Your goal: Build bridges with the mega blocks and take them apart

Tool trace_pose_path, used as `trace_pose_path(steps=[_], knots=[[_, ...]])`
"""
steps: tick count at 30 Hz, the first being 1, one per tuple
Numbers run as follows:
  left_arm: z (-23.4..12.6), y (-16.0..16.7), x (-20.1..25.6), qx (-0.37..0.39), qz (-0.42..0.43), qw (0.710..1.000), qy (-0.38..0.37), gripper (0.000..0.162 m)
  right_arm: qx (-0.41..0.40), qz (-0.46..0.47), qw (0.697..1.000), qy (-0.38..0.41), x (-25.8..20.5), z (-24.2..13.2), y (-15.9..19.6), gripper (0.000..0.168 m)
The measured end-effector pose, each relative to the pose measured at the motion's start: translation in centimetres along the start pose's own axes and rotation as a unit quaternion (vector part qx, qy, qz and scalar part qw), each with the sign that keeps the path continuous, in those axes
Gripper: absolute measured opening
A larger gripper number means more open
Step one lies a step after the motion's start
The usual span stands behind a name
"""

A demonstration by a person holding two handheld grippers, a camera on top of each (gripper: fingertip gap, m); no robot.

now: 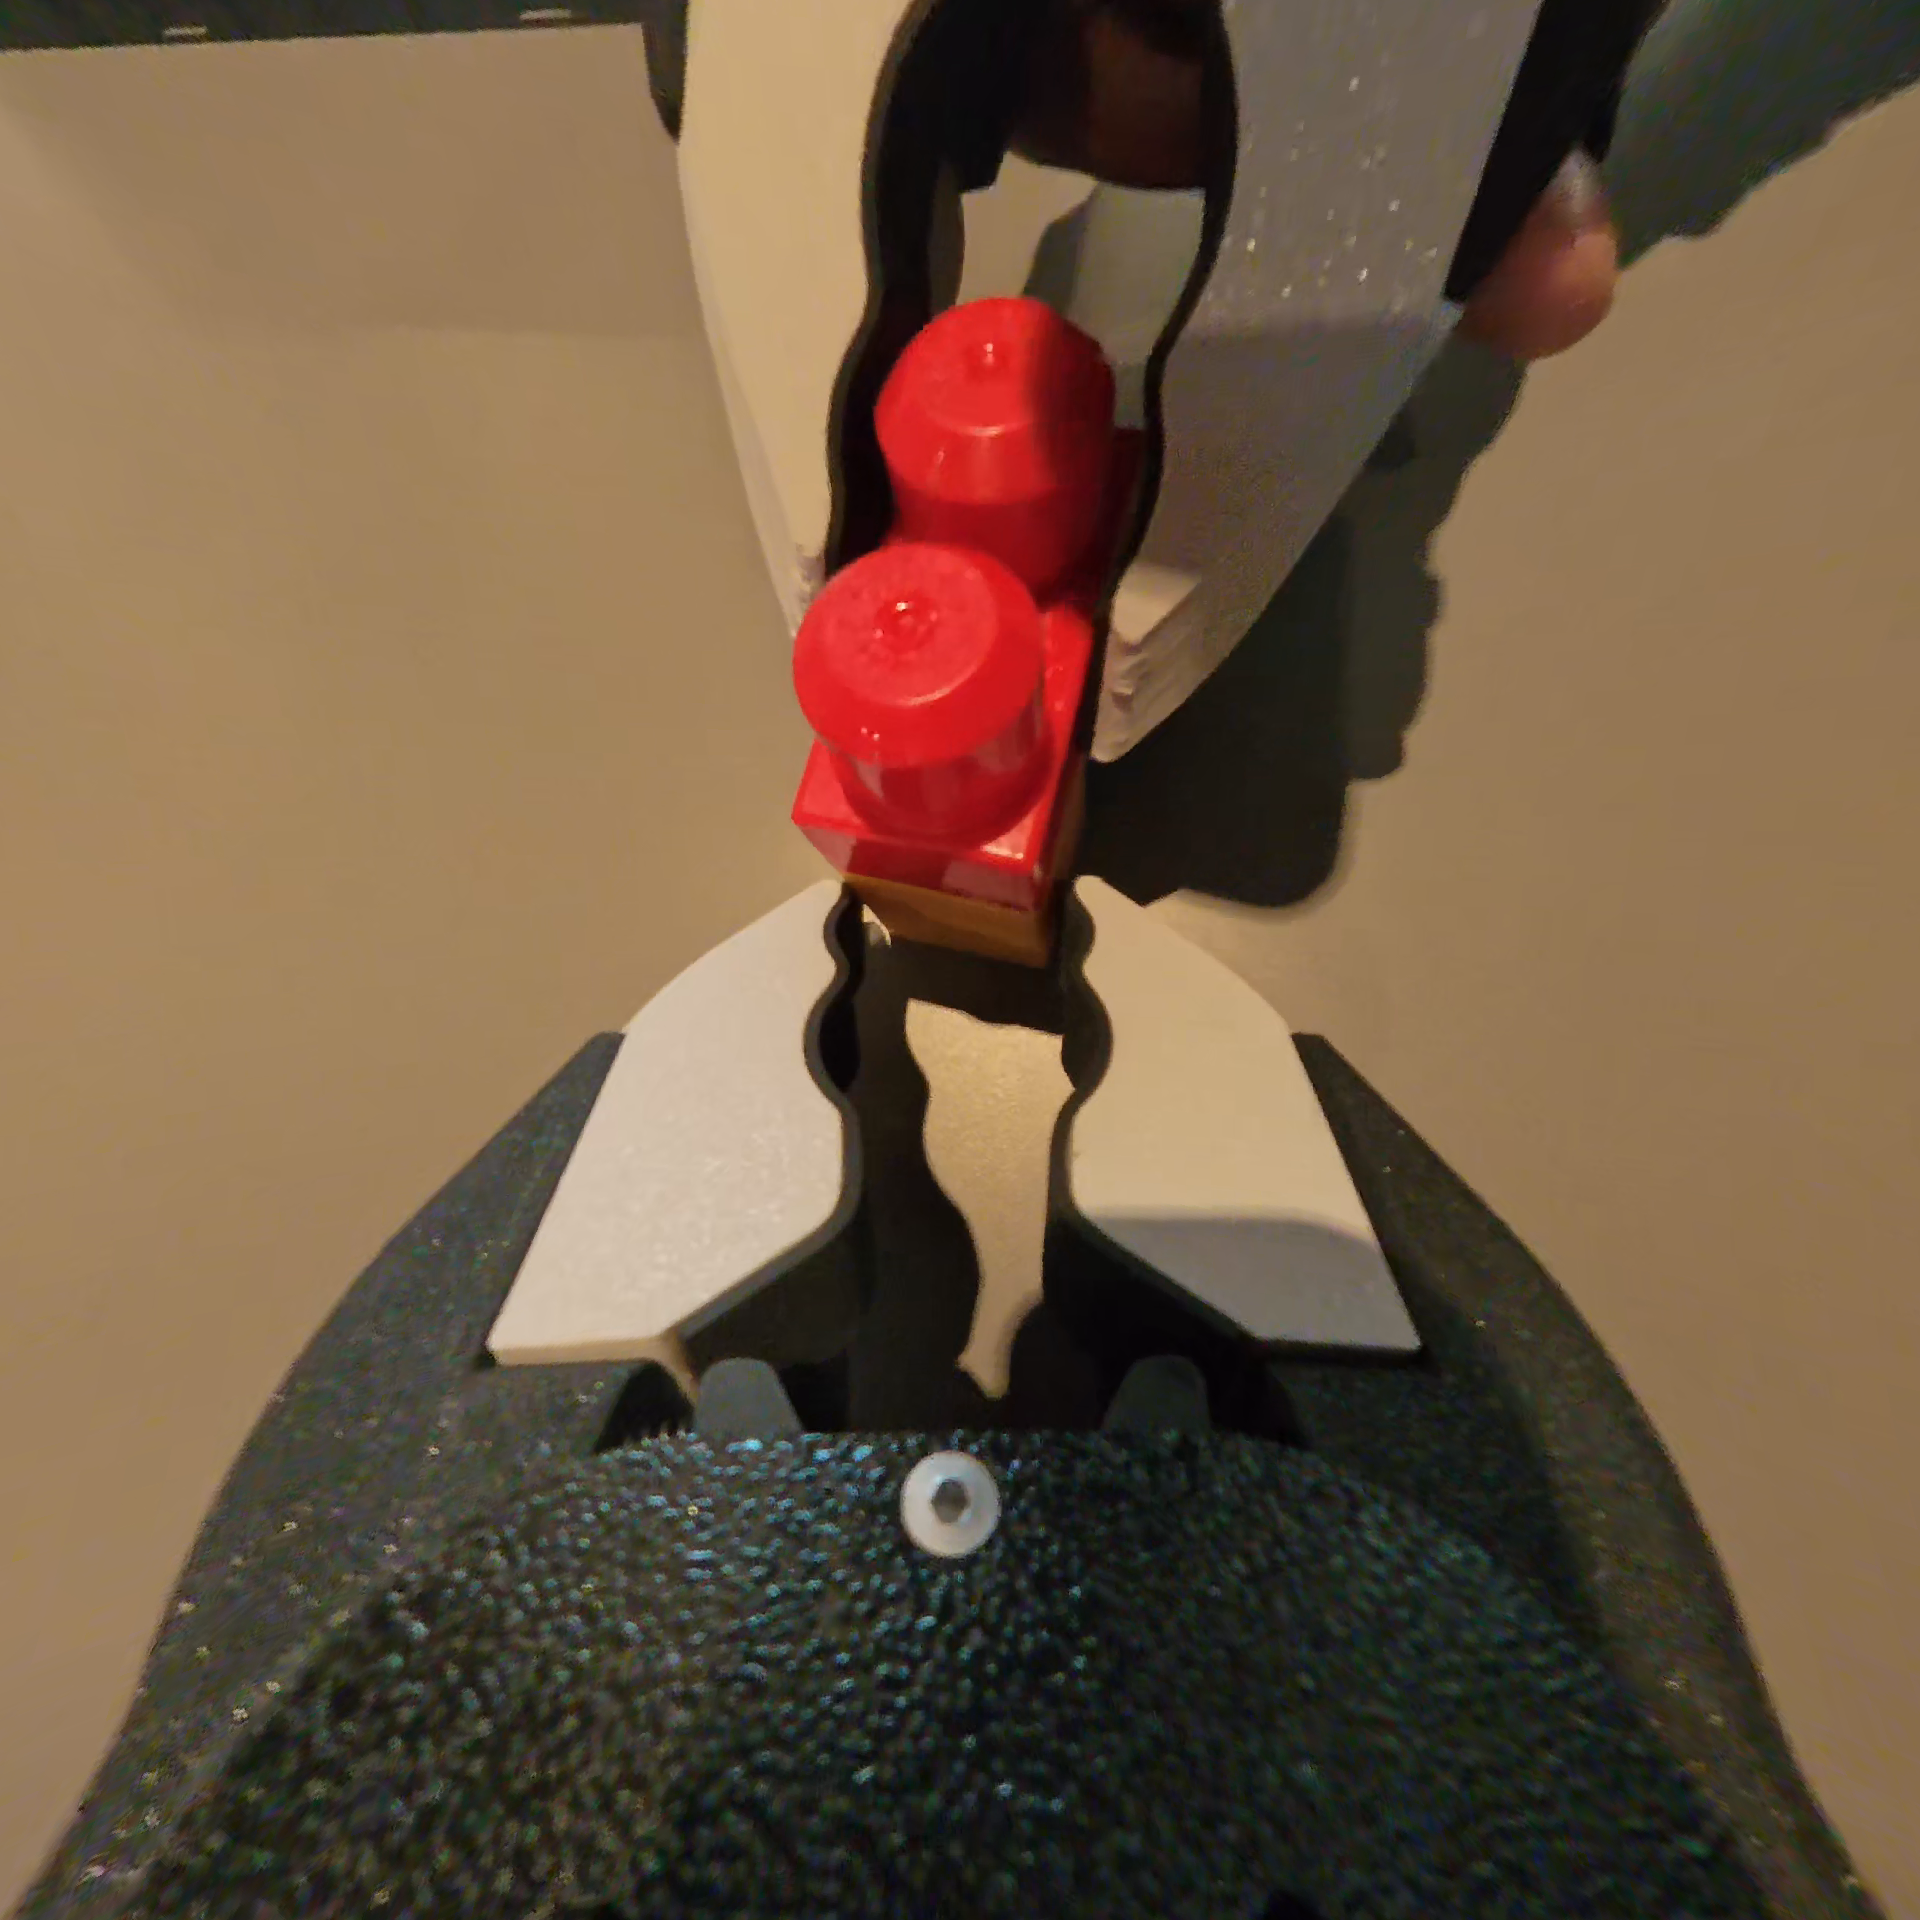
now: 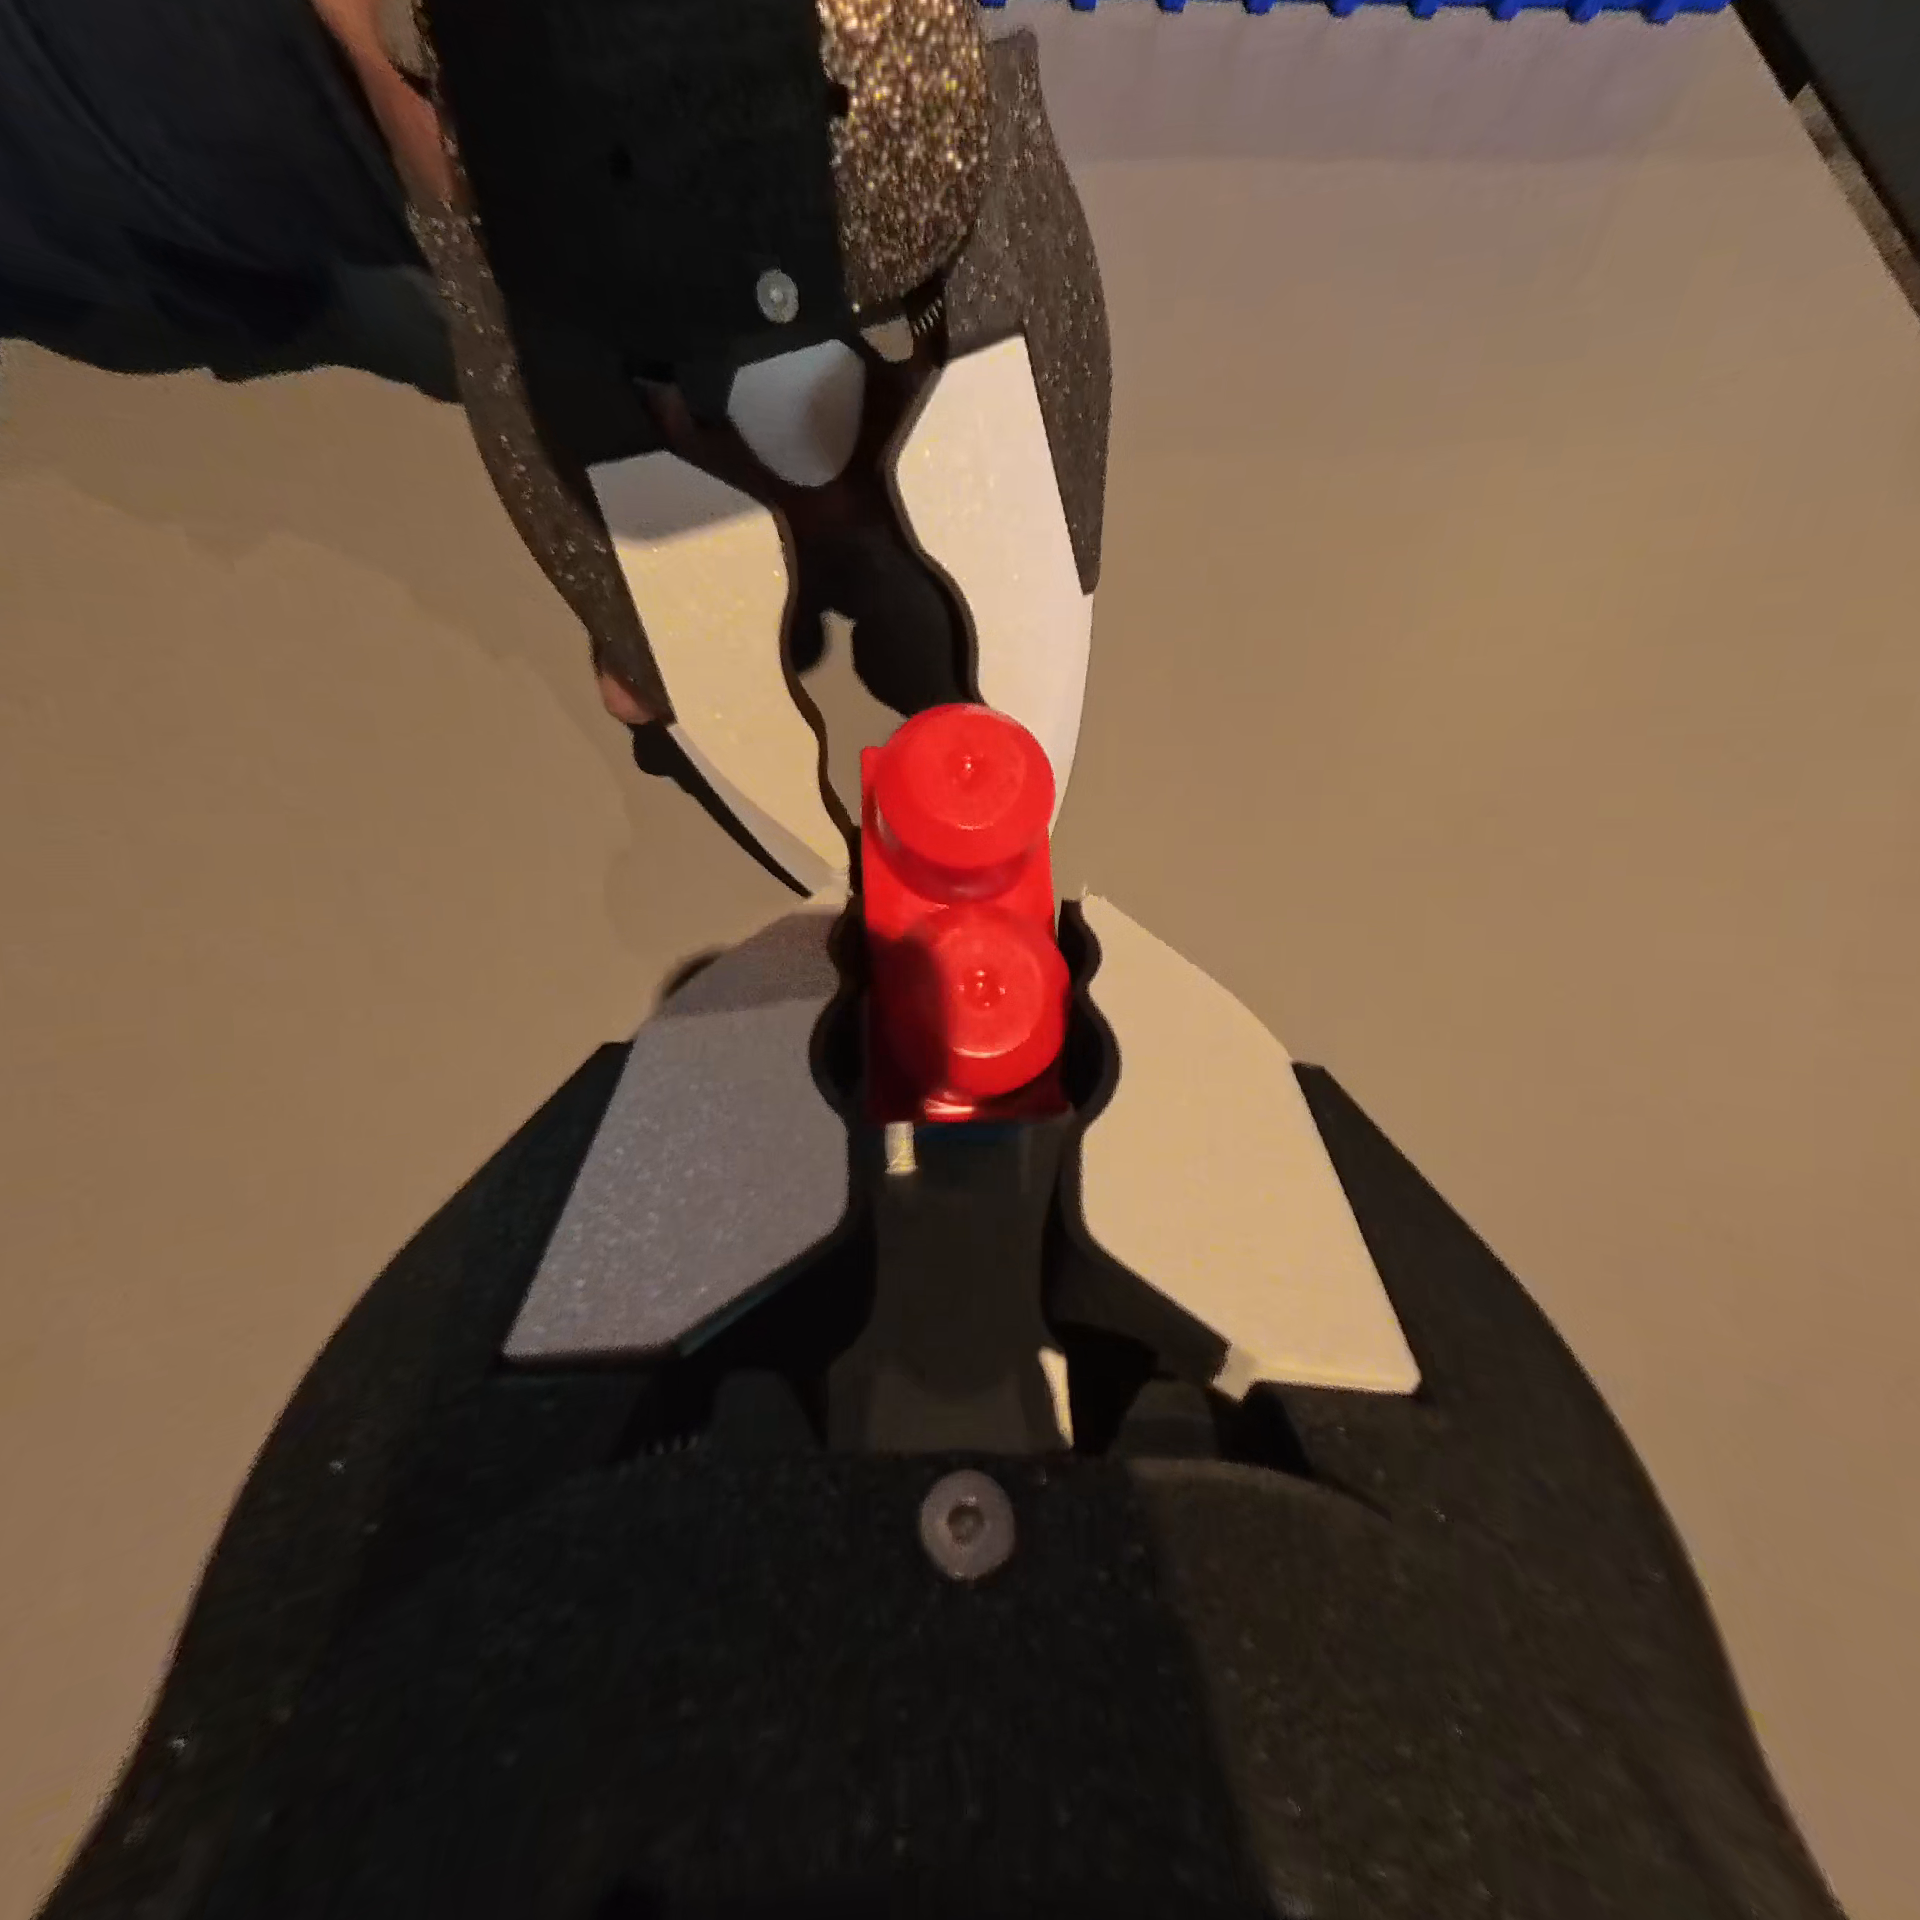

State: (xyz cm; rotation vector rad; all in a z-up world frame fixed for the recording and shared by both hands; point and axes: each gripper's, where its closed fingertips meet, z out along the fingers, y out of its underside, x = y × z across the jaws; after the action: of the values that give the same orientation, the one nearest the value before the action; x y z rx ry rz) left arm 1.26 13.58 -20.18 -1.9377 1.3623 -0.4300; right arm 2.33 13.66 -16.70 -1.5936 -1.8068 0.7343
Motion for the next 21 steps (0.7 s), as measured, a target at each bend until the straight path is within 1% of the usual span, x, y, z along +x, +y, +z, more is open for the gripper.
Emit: trace_pose_path(steps=[3, 5, 6, 7, 9, 13, 15, 17, 18, 20, 21], knots=[[0.0, 0.0, 0.0, 0.012, -0.005, 1.0, 0.006, 0.035, 0.014, 0.007, 1.0, 0.001, 0.0, 0.0, -0.1, 0.036], [0.0, 0.0, 0.1, 0.013, -0.012, 1.0, 0.015, 0.035, 0.033, 0.032, 0.999, -0.01, 0.0, 0.1, -0.1, 0.037], [0.0, 0.0, 0.1, 0.013, -0.013, 1.0, 0.017, 0.035, 0.019, 0.041, 0.999, -0.013, -0.1, 0.4, 0.5, 0.039], [0.0, 0.0, 0.1, 0.013, -0.014, 1.0, 0.018, 0.034, 0.005, 0.033, 0.999, 0.001, 0.1, 0.8, 1.1, 0.043], [0.1, 0.0, 0.2, 0.012, -0.016, 1.0, 0.022, 0.034, -0.053, 0.004, 0.998, 0.02, 0.0, 1.5, 2.9, 0.043], [-0.1, 0.0, 0.0, 0.019, -0.022, 0.999, 0.018, 0.033, -0.04, 0.007, 0.999, 0.031, 0.1, 1.6, 2.7, 0.042], [-0.3, -0.2, -0.1, 0.03, -0.03, 0.999, 0.021, 0.031, -0.026, 0.011, 0.998, 0.049, 0.6, 0.6, 2.1, 0.042], [-0.6, -0.5, -0.4, 0.044, -0.042, 0.998, 0.021, 0.031, -0.003, 0.007, 0.996, 0.086, 1.8, -2.2, 0.5, 0.042], [-0.7, -0.5, -0.5, 0.048, -0.048, 0.997, 0.022, 0.031, 0.008, 0.003, 0.993, 0.118, 3.0, -4.5, -0.6, 0.042], [-0.7, -0.5, -0.7, 0.049, -0.055, 0.997, 0.02, 0.03, 0.01, -0.003, 0.977, 0.214, 7.2, -11.0, -2.0, 0.042], [-0.6, -0.5, -0.7, 0.046, -0.053, 0.997, 0.019, 0.03, -0.004, 0.006, 0.963, 0.268, 10.0, -14.7, -1.8, 0.042]])
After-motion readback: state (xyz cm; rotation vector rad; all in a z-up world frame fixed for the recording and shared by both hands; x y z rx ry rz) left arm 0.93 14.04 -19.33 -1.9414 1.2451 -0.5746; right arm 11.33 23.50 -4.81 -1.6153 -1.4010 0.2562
